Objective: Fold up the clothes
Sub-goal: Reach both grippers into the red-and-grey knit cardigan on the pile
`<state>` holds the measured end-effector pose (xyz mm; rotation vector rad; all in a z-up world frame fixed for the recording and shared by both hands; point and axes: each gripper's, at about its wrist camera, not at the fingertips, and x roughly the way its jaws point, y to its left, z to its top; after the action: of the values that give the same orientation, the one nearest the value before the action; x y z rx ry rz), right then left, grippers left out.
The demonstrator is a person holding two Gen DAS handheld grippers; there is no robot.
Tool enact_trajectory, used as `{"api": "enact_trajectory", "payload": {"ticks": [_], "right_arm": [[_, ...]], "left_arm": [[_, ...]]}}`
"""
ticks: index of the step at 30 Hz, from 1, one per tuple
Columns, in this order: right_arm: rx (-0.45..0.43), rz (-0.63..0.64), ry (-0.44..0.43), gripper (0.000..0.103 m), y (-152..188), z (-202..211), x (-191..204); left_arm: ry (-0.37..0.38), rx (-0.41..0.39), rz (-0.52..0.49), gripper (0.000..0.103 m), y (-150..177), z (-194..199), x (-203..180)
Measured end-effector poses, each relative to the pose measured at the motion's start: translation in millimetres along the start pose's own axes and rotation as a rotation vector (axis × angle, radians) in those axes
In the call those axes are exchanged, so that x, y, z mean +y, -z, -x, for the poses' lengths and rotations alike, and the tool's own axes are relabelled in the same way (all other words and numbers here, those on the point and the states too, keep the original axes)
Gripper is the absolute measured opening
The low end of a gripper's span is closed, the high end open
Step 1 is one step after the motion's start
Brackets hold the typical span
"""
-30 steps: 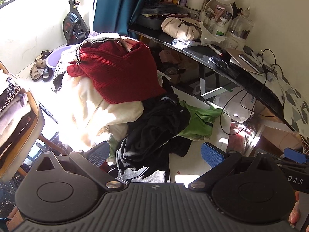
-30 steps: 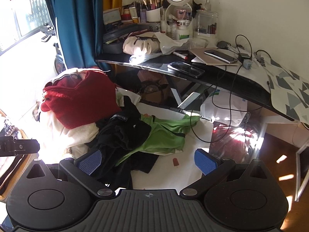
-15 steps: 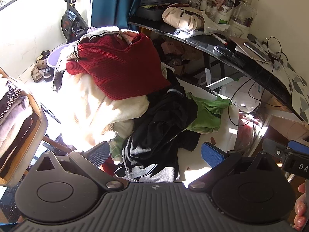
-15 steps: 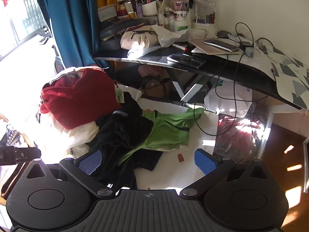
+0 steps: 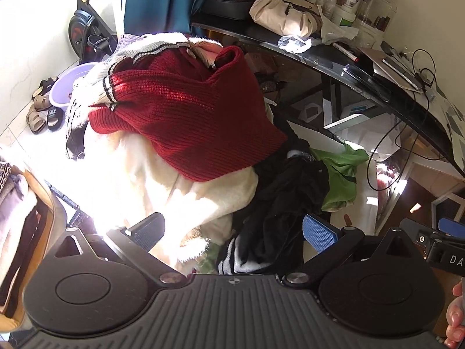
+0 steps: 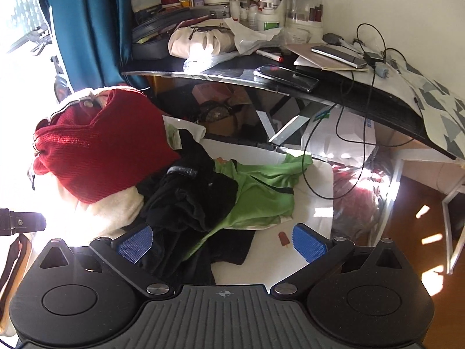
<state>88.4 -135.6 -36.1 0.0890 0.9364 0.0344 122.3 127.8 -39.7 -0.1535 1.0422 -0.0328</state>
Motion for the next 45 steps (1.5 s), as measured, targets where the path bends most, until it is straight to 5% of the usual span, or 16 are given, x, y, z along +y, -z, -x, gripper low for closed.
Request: {"api": "enact_trajectory", "payload": {"ticks": [7, 13, 21, 35, 45], "right_arm": [[0.014, -0.119, 0.081, 0.102, -26.2, -42.9, 60.2], [-0.055, -0.188, 0.117, 0.102, -38.6, -77.4, 92.2], [-0.027, -0.185, 0.143, 0.102, -59.6, -134.0, 133.0], [-0.016, -0.136, 0.062, 0.102, -88.7, -212.2, 184.8], [-0.031, 0.046, 0.137, 0.102, -92.8, -248.7, 225.1]], "left_arm": [[0.042, 0.035, -0.077, 0.103, -57.4, -30.7, 74.3], [0.011, -0.001, -0.223, 0.103, -103.0, -67.5, 117.1], [0.036, -0.002, -0.285, 0.103, -145.4, -108.0, 141.9], [0.127, 0.115, -0.046, 0.103, -171.5, -162.0, 199.3], [0.187, 0.143, 0.008, 0.103, -172.0, -175.6, 208.5]]}}
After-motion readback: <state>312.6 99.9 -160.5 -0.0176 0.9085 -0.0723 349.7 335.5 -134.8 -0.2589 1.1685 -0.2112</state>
